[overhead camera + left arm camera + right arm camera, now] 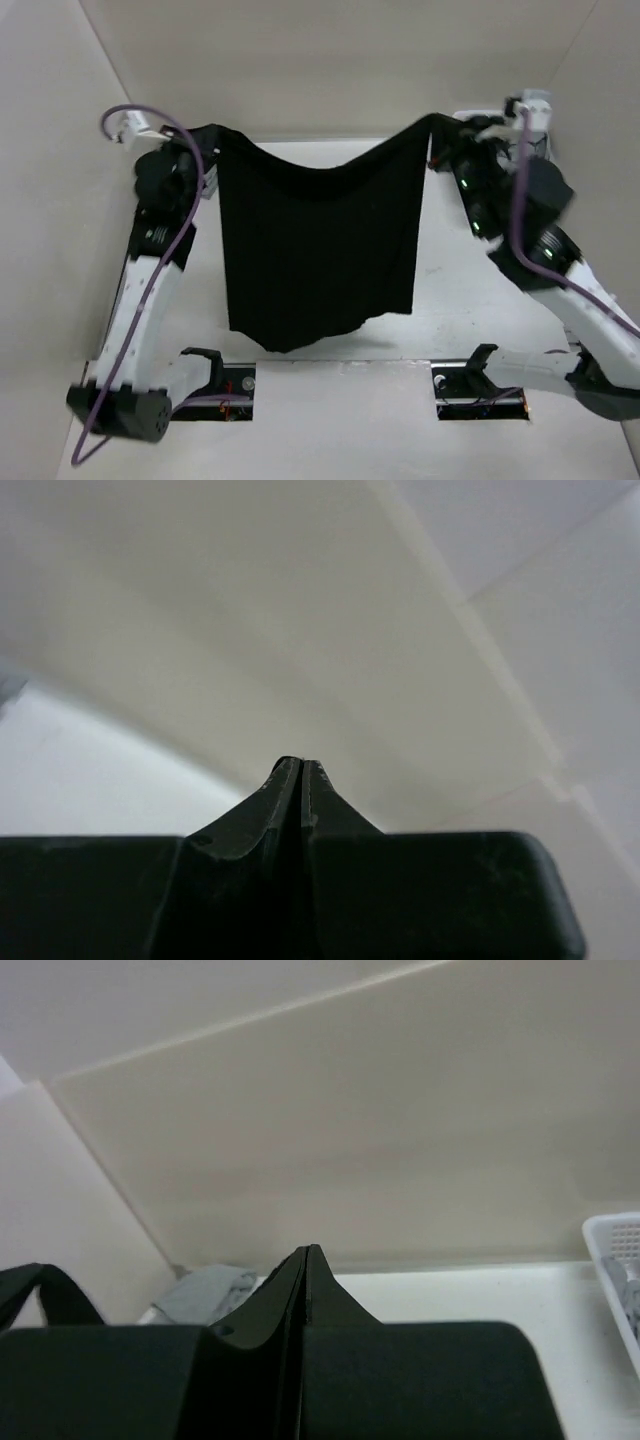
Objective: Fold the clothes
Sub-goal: Flatten the tank top out
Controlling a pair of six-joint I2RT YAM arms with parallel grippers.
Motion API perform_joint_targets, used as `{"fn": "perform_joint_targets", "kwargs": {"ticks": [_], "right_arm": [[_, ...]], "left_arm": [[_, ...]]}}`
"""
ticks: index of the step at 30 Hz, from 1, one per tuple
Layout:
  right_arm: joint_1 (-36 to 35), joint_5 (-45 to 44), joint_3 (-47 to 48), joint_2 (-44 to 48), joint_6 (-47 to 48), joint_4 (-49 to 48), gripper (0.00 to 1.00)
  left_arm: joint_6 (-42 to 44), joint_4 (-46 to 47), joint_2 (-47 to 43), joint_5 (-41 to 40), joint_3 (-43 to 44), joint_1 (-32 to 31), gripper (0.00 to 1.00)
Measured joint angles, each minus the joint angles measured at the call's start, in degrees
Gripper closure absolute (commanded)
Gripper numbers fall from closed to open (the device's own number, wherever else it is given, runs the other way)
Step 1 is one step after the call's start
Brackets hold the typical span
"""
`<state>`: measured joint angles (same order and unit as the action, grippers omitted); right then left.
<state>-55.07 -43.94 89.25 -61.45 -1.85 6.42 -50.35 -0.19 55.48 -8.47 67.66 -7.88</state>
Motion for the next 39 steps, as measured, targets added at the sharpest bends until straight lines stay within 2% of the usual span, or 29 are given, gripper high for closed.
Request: {"fn": "perform_joint_targets", "kwargs": {"ticks": [4,8,10,13,18,20,22,24,28,31,34,36,39], "right_arm": [[22.27,20.61,3.76,-13.44,-11.47,2.56,1.00],[33.92,32.81,17.09,-32.41,-18.40,8.81,1.00],[37.00,36.06,25.51,-39.80,-20.28,12.72,1.00],[39.39,38.91,35.28,-44.13,-21.79,17.90,1.00],[40.11,41.46,52.28,-43.91,-23.08,20.09,1.00],[40.11,42.14,55.58,-41.75,-23.26,19.93,1.00],[40.09,42.49,55.08,-38.14,-23.28,19.76,1.00],[40.09,42.53,50.71,-33.33,-23.32,18.86,1.00],[39.98,42.01,29.07,-20.09,-23.41,14.43,1.00],[38.40,39.65,7.48,-9.75,-23.47,10.73,1.00],[33.31,35.58,-15.02,0.37,-24.37,8.79,1.00],[27.78,33.09,-29.18,7.82,-26.25,9.35,1.00],[18.69,29.70,-44.35,19.08,-30.16,12.46,1.00]], "left_arm": [[0.42,-0.83,15.76,-0.22,1.11,0.07,0.97],[0.87,-1.57,30.03,0.26,12.04,0.94,0.97],[0.94,-2.03,35.19,0.98,18.80,1.73,0.97],[1.29,-2.47,37.88,1.68,25.90,2.75,0.97],[2.25,-1.55,35.93,2.49,33.33,4.09,0.97],[2.99,-1.05,33.44,2.69,33.88,4.68,0.97],[3.80,-0.68,30.82,2.67,33.86,4.94,0.97],[4.66,0.63,28.04,2.67,33.03,4.96,0.97],[5.46,5.18,20.55,1.92,23.17,3.30,0.97],[5.70,8.15,13.38,-0.17,8.50,0.48,0.97],[5.70,9.44,5.88,-2.86,-9.05,-3.54,0.97],[5.62,8.00,-0.55,-4.74,-21.73,-6.56,0.97],[5.40,0.63,-13.00,-6.56,-35.91,-10.78,0.97]]}}
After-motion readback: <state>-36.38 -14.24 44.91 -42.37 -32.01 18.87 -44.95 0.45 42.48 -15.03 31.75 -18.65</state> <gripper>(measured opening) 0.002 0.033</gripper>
